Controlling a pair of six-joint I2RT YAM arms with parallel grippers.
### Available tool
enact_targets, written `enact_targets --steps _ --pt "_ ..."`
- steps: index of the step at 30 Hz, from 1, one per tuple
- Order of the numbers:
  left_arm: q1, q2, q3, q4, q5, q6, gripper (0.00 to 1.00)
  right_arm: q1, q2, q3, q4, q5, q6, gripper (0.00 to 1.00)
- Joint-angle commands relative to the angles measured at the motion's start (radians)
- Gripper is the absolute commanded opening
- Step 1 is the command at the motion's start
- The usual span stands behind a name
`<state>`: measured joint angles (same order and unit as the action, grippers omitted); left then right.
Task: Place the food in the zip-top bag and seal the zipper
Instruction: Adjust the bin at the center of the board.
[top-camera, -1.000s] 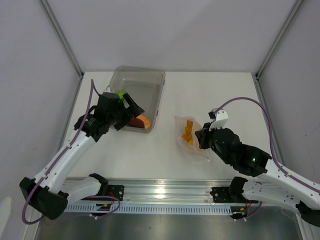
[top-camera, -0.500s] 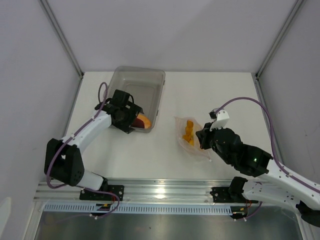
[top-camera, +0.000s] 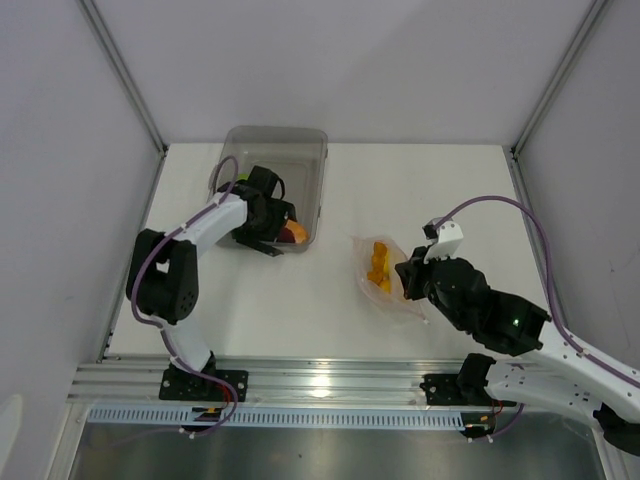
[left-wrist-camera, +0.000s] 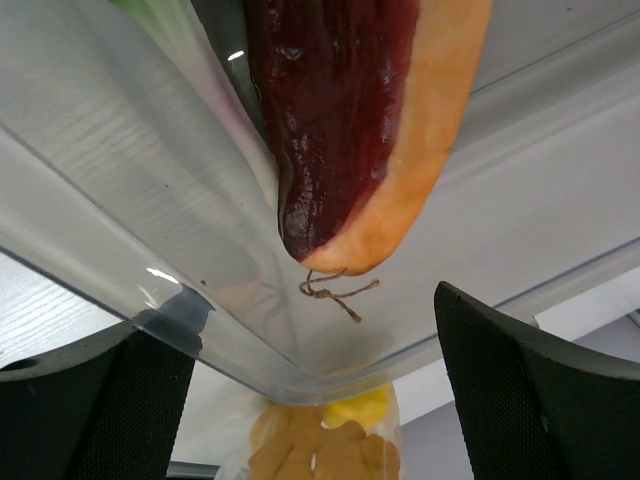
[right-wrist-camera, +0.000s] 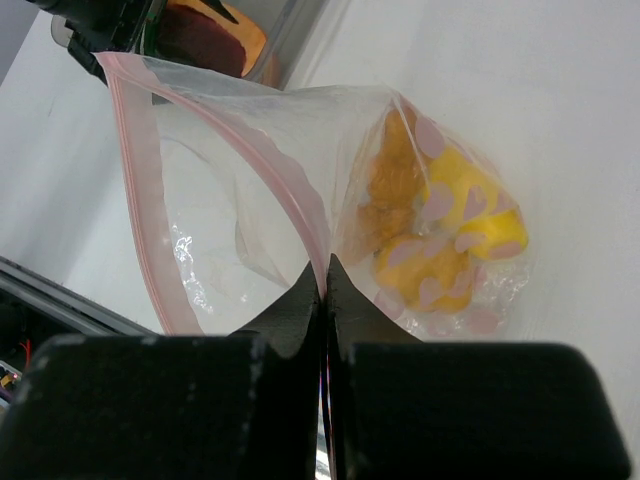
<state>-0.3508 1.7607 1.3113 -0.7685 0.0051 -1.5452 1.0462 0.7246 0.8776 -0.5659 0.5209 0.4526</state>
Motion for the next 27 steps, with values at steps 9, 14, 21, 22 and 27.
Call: enact_targets --steps 9,14,21,22,27 --pt "0.006 0.017 0.022 -0.071 -0.068 -0.076 0.95 0.006 -0.025 0.032 0.008 0.045 0.006 0.00" --pt "0.009 -0.039 -0.050 -0.098 -0.085 -0.088 0.96 0.006 -0.028 0.024 0.018 0.041 0.011 0.00" --pt "0.009 -0.138 -0.168 -0.061 -0.074 -0.064 0.94 0.008 -0.030 0.021 0.021 0.028 0.024 0.00" --pt "0.007 -0.148 -0.173 -0.064 -0.085 -0.059 0.94 0.008 -0.031 0.021 0.020 0.028 0.024 0.00" --pt "0.001 -0.242 -0.253 -0.101 -0.105 -0.064 0.93 0.009 -0.039 0.015 0.021 0.036 0.024 0.00"
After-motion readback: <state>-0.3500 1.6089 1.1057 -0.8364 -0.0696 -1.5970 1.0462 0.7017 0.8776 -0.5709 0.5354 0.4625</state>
